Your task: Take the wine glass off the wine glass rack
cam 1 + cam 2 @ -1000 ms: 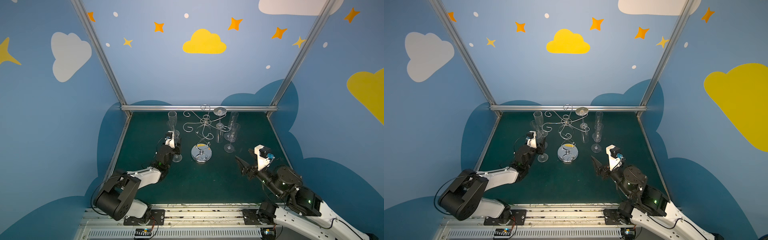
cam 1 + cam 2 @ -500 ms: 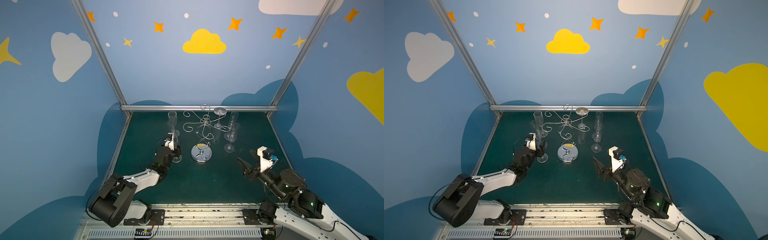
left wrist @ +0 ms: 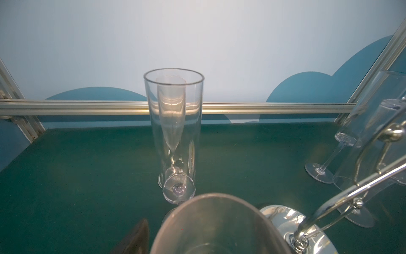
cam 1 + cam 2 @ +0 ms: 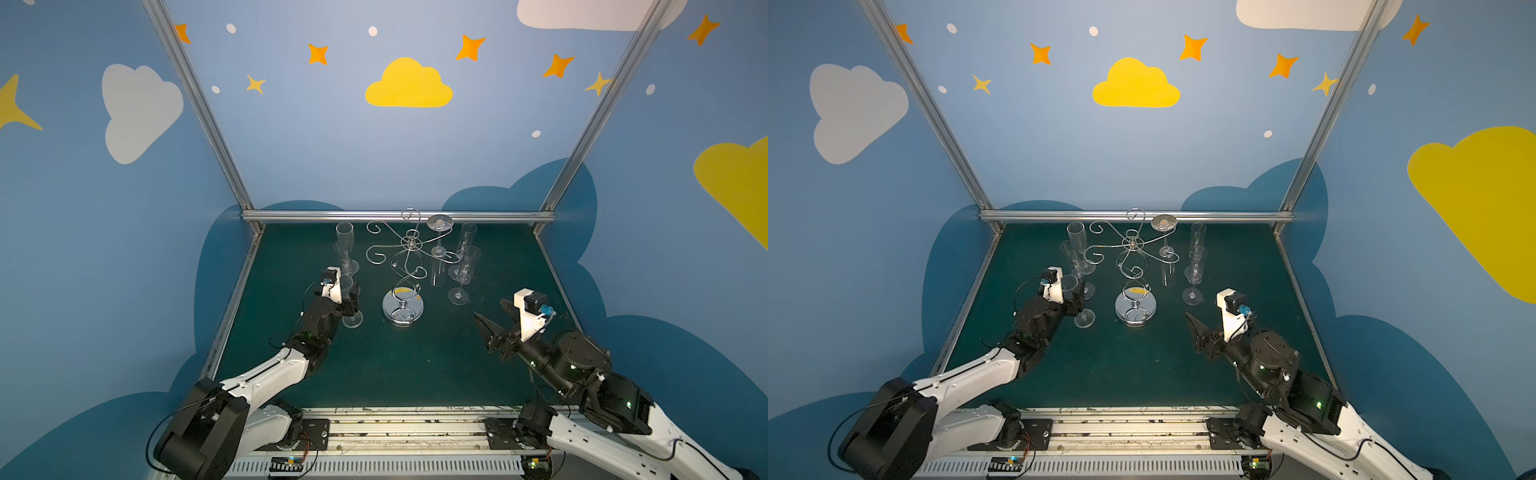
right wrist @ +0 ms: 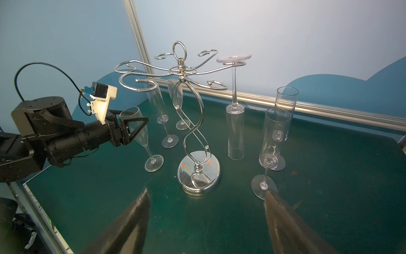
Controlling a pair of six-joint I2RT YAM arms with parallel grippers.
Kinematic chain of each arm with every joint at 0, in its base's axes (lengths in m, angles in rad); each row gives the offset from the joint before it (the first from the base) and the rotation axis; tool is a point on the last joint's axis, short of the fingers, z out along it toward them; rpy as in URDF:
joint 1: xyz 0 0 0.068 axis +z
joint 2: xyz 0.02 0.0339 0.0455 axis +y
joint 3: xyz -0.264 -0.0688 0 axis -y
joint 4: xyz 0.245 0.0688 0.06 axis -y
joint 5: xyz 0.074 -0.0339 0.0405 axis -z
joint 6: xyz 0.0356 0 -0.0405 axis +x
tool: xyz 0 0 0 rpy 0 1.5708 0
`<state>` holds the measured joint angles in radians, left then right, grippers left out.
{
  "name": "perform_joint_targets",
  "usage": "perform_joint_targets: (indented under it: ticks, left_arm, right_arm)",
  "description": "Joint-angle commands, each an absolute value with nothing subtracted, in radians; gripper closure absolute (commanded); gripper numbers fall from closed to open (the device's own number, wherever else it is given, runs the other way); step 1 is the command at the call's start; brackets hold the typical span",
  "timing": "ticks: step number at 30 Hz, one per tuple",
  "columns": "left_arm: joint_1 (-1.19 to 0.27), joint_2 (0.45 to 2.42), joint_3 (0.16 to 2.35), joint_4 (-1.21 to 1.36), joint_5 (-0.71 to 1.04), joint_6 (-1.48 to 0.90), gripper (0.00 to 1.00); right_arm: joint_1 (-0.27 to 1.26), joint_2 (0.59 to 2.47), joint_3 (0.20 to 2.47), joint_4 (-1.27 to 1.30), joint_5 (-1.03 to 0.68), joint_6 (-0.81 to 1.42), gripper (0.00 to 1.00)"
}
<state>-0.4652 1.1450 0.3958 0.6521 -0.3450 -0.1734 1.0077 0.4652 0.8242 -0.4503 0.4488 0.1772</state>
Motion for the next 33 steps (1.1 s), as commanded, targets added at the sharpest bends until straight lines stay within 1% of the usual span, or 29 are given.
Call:
perform_joint_targets:
  ticks: [1,6,10,15,21,26,30,33]
  left_arm:
    - [-0.474,1.075,0.383,0.563,-0.337,-0.208,0.25]
    - [-0.477,0.876,0.38,0.396,-0.329,-0.231,0.22]
    - [-0.477,0.748,0.358,0.331,-0.31,-0.217,0.2]
    - [-0.477,0.694,0.371,0.249,-0.279,-0.198,0.2]
    - [-0.476,0.614,0.373,0.239,-0.296,-0.172,0.18]
    - [-0.473,0.604,0.414,0.182,-0.252,-0.189,0.17]
    - [-0.473,0.599,0.477,0.082,-0.22,-0.206,0.16]
    - [-0.471,0.586,0.517,0.014,-0.199,-0.22,0.15]
  right_arm:
    - [1.002,0.498,0.894,-0.453,0.461,0.152,0.19]
    - [0.984,0.612,1.008,-0.429,0.495,0.087,0.19]
    - [0.938,0.712,1.074,-0.391,0.446,0.072,0.19]
    - [0.874,0.782,1.108,-0.337,0.292,0.092,0.19]
    - [0.797,0.875,1.248,-0.405,0.165,0.106,0.19]
    - [0.697,1.002,1.413,-0.526,0.035,0.131,0.19]
    - [0.616,1.117,1.549,-0.62,-0.047,0.148,0.19]
    - [0.537,1.199,1.637,-0.667,-0.144,0.172,0.2]
